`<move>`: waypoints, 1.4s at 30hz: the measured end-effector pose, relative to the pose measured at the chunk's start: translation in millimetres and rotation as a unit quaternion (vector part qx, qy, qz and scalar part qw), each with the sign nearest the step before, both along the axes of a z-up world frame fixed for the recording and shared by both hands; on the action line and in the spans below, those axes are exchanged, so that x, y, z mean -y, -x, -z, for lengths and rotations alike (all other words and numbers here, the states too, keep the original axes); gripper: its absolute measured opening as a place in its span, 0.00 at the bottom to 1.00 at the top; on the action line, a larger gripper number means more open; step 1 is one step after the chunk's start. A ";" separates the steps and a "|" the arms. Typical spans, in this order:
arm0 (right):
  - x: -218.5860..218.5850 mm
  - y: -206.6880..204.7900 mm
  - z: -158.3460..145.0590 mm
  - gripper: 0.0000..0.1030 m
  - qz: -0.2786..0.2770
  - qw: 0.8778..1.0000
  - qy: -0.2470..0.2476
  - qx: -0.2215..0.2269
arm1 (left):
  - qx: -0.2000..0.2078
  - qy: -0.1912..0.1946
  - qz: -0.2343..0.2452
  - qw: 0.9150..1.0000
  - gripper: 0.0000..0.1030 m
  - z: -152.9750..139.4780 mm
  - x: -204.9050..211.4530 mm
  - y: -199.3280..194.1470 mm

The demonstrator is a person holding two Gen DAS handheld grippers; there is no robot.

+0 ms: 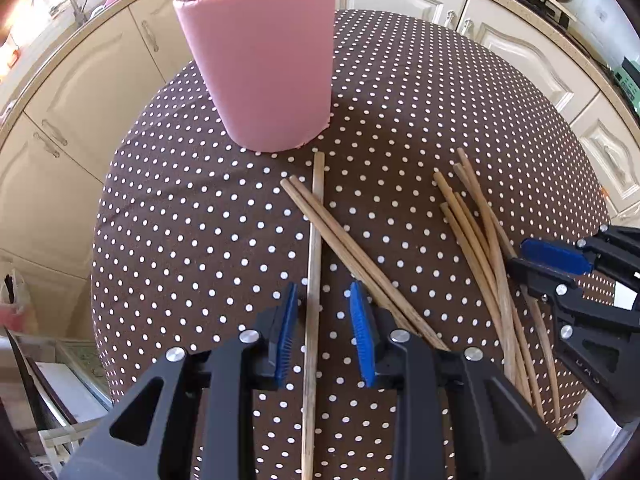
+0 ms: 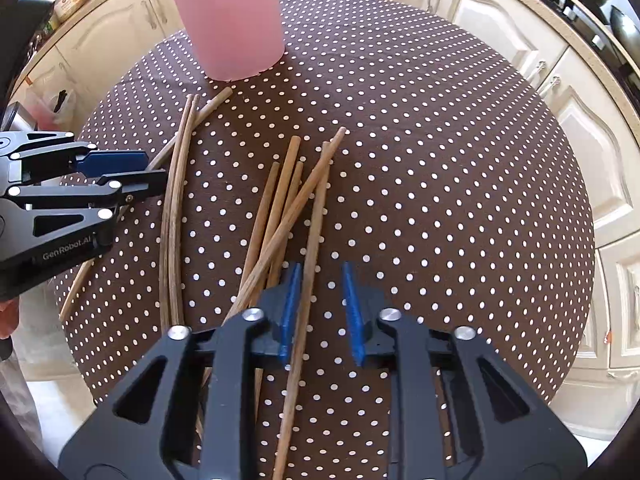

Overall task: Organize utensils
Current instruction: 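Close the left tool on a chopstick while the right tool closes on another, then lift both held chopsticks upright and carry them above the pink cup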

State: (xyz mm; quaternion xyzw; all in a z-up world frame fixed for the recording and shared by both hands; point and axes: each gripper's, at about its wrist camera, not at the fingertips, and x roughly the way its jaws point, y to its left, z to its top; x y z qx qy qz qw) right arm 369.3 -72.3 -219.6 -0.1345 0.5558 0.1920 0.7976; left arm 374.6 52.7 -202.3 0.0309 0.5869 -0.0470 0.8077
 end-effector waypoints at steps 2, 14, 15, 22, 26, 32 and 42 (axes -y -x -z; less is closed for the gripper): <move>1.1 -3.7 0.2 0.11 -0.002 1.000 0.003 -0.002 | 0.002 -0.011 -0.005 1.000 0.14 -0.1 1.0 -8.2; 27.3 -2.9 0.3 0.05 0.014 0.999 0.017 0.045 | 0.029 -0.047 -0.052 0.997 0.06 -10.9 -41.0 23.3; 28.8 -1.5 -0.8 0.05 0.016 0.998 0.019 0.050 | 0.032 -0.058 -0.059 0.996 0.06 -13.6 -43.2 25.3; 38.1 0.3 -11.7 0.05 0.039 0.995 0.027 0.087 | 0.073 -0.125 -0.085 0.986 0.06 -42.3 -50.9 36.4; 38.6 9.9 -25.1 0.05 0.047 0.993 0.011 0.104 | 0.104 -0.144 -0.093 0.980 0.06 -53.2 -34.9 39.6; 57.7 19.0 -50.6 0.05 0.057 0.988 -0.062 0.132 | 0.149 -0.070 -0.085 0.983 0.06 -77.6 -31.7 49.4; 45.4 34.6 -93.7 0.05 0.050 0.971 -0.169 0.162 | 0.214 0.025 -0.061 0.975 0.06 -98.3 -9.2 65.0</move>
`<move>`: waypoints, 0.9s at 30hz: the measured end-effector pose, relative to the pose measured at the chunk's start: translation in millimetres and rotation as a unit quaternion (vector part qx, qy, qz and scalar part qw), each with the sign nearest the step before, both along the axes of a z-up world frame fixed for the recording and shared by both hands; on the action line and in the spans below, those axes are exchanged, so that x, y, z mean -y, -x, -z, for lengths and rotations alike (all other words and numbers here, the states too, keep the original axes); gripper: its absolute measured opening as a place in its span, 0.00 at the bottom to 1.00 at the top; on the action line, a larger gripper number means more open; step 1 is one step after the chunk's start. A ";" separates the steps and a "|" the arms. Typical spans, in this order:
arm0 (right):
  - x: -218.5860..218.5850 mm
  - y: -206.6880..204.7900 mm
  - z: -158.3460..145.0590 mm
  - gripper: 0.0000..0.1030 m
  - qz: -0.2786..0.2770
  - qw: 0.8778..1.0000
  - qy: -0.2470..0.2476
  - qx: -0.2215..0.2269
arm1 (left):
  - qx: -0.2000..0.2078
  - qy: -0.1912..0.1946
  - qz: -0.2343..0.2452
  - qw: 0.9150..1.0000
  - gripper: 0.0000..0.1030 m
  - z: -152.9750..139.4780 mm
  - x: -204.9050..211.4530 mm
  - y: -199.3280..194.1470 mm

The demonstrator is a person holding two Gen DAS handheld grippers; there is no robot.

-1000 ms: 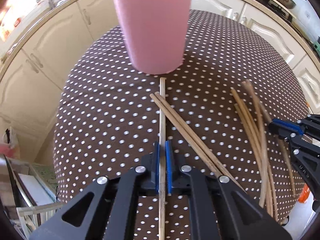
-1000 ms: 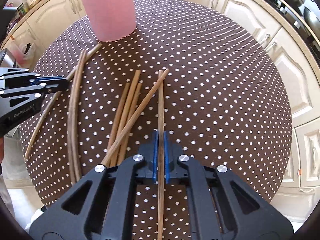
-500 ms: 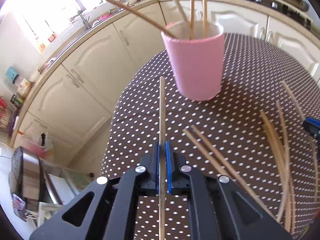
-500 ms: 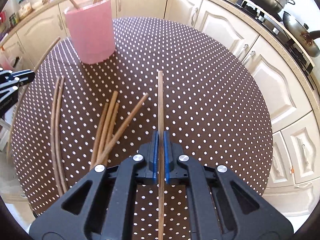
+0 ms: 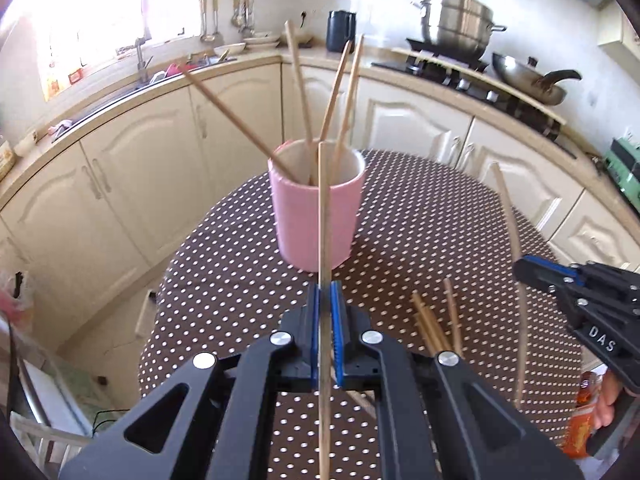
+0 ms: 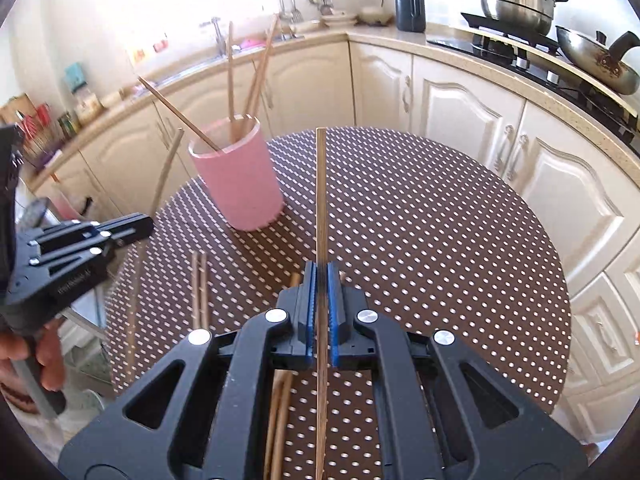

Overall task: Organize utensils
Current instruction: 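Lift both held chopsticks upright and carry them above the pink cup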

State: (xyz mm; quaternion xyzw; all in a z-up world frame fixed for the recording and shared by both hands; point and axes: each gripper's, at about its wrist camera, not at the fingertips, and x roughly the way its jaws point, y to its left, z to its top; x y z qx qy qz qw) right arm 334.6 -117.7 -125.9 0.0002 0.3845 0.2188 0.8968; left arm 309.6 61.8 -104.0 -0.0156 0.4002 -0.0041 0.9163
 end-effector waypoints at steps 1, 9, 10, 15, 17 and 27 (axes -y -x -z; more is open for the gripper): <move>-0.1 1.3 -2.0 0.05 -0.002 1.000 -0.009 0.000 | 0.004 0.002 0.002 1.000 0.06 -0.9 -1.2 -0.9; -6.3 5.6 -9.4 0.05 -0.018 0.999 -0.048 0.002 | 0.031 0.034 0.029 0.999 0.06 -8.3 1.9 9.3; -6.3 5.2 -10.9 0.05 -0.018 0.999 -0.051 0.004 | 0.037 0.039 0.034 0.998 0.06 -9.1 0.5 10.3; -6.3 6.9 -16.4 0.05 -0.023 0.997 -0.073 0.007 | 0.061 0.051 0.056 0.995 0.06 -16.7 7.5 16.4; -6.1 7.1 -19.9 0.05 -0.027 0.996 -0.080 0.011 | 0.070 0.056 0.063 0.994 0.06 -19.8 9.5 18.0; -5.9 8.9 -48.3 0.06 -0.037 0.992 -0.112 0.043 | 0.123 0.084 0.081 0.986 0.06 -38.5 10.8 19.9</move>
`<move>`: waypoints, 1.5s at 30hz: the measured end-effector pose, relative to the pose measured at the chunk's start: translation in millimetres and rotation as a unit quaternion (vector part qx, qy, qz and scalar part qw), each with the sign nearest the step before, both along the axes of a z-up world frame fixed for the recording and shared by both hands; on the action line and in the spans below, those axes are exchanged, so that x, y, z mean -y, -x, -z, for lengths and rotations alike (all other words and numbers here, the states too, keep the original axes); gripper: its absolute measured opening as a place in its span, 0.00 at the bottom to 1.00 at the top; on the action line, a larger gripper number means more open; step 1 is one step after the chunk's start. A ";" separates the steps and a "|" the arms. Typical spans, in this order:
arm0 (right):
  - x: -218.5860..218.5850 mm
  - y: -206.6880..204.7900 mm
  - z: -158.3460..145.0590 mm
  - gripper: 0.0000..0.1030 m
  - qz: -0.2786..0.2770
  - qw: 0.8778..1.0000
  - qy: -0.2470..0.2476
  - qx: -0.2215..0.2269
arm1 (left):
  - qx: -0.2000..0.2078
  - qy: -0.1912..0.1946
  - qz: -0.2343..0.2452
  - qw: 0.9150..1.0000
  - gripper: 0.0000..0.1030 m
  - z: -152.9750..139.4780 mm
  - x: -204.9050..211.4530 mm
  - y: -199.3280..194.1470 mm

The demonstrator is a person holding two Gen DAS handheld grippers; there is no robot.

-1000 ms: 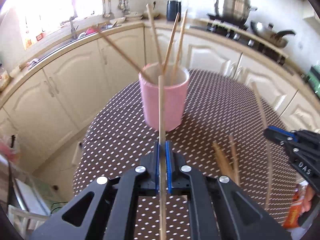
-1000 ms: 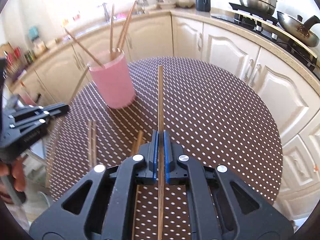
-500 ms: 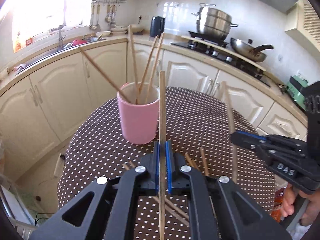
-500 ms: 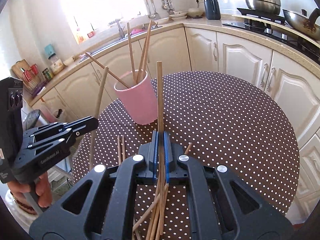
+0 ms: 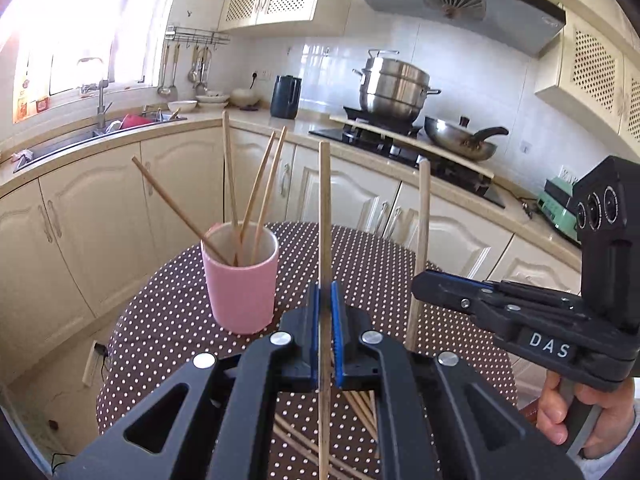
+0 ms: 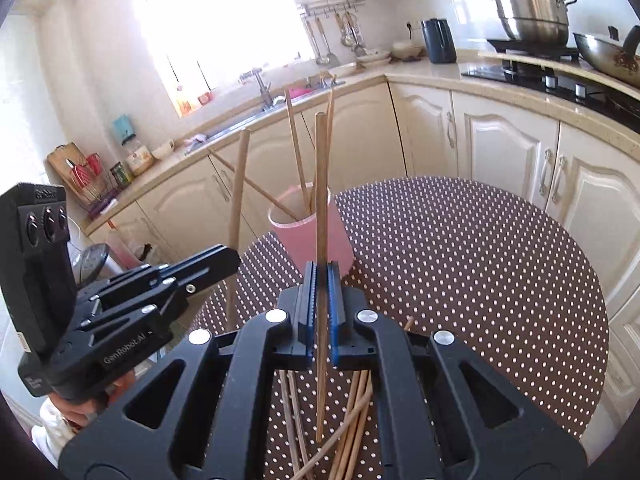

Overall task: Organize utensils
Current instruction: 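Lift both held chopsticks upright and carry them above the pink cup, then lower the chopsticks into the pink cup and open both tools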

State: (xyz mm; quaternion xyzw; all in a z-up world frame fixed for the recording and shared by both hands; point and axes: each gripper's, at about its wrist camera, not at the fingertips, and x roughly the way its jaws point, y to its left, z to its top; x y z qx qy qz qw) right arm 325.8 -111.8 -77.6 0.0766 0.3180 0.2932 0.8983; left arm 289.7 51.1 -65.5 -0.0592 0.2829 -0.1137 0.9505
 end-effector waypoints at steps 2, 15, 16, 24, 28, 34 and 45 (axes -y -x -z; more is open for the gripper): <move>-1.2 -1.3 -4.2 0.06 0.001 1.000 -0.004 0.005 | 0.008 0.004 0.000 1.000 0.06 -2.5 -0.8 -2.3; -7.7 -16.9 -42.4 0.06 0.004 0.997 -0.041 0.060 | 0.103 0.041 -0.015 0.994 0.06 -35.6 -18.7 -16.4; -8.4 -18.9 -46.3 0.06 0.005 0.997 -0.044 0.066 | 0.120 0.042 -0.022 0.992 0.06 -41.6 -21.5 -17.6; -25.9 -40.8 -77.9 0.06 0.024 0.989 -0.061 0.135 | 0.219 0.054 -0.073 0.971 0.06 -74.1 -38.1 -38.5; -34.8 -56.9 -80.9 0.06 0.036 0.984 -0.071 0.156 | 0.247 0.055 -0.106 0.962 0.06 -76.5 -47.9 -55.0; -48.8 -75.7 -78.5 0.06 0.050 0.980 -0.072 0.179 | 0.247 0.063 -0.128 0.958 0.06 -64.2 -59.2 -84.8; -68.7 -91.1 -51.0 0.06 0.045 0.982 -0.040 0.178 | 0.215 0.054 -0.122 0.968 0.06 -28.0 -64.7 -105.6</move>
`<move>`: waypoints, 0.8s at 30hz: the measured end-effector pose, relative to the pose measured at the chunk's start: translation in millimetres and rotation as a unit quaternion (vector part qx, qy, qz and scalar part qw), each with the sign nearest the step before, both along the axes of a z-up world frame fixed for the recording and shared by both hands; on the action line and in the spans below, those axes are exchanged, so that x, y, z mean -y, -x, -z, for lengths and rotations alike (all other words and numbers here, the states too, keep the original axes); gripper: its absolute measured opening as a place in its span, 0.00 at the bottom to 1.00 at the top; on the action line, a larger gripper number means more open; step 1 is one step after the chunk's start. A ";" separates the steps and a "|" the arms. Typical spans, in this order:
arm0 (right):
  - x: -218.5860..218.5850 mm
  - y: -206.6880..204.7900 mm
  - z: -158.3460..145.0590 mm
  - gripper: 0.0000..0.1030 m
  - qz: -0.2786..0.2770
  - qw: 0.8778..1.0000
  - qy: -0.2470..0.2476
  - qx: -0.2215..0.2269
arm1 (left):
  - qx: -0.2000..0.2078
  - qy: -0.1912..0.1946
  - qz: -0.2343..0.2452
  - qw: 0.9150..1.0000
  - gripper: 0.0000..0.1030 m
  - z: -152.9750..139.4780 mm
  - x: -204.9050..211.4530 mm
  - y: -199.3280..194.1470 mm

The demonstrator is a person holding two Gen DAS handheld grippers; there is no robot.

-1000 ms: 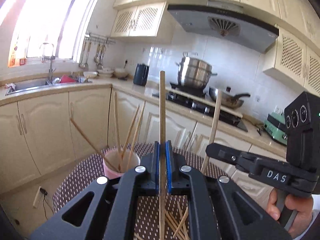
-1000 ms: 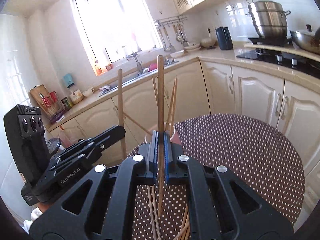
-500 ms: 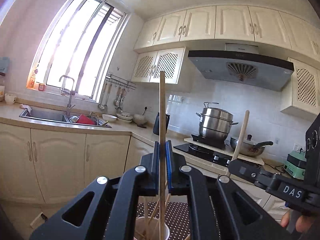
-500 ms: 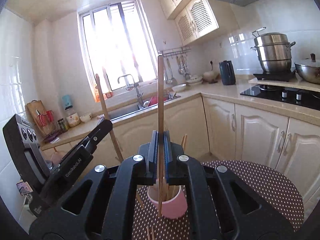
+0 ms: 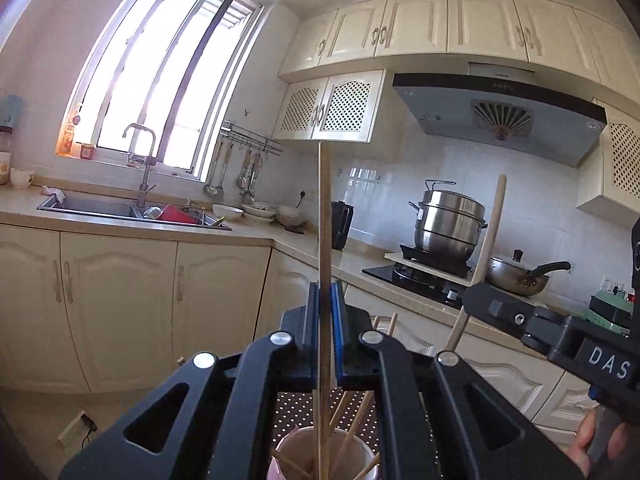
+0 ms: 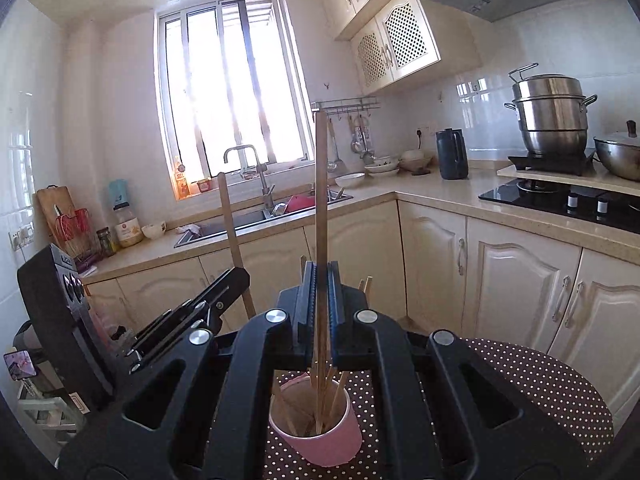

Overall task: Organize utensils
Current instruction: 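Lower the chopsticks into the pink cup and open both tools, then withdraw both open tools from the cup and move back over the pile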

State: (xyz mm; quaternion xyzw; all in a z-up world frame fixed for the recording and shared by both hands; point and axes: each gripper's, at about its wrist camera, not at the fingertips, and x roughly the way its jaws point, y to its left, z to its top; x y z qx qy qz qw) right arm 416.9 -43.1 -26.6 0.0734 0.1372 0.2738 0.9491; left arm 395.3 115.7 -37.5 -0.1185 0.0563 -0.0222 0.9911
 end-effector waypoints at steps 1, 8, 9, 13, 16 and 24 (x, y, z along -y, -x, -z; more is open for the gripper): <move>-1.3 -0.4 3.2 0.06 -0.001 1.000 0.002 -0.003 | -0.003 -0.002 0.004 1.000 0.06 2.3 0.7 0.1; -8.3 1.7 27.9 0.06 0.001 0.999 0.028 -0.019 | -0.027 -0.024 0.016 0.999 0.06 17.9 6.7 2.6; -9.0 2.0 31.5 0.06 0.002 0.999 0.030 -0.023 | -0.033 -0.026 0.018 0.999 0.06 19.6 7.0 2.8; -10.2 5.2 42.2 0.06 0.004 0.999 0.036 -0.033 | -0.050 -0.022 0.026 0.998 0.15 23.1 4.7 4.2; -9.3 8.6 48.5 0.06 0.007 0.999 0.037 -0.039 | -0.053 -0.028 0.023 0.998 0.34 23.6 4.1 9.1; -4.0 14.0 51.0 0.07 0.020 0.998 0.032 -0.050 | -0.052 -0.031 0.019 0.998 0.59 18.3 0.1 26.2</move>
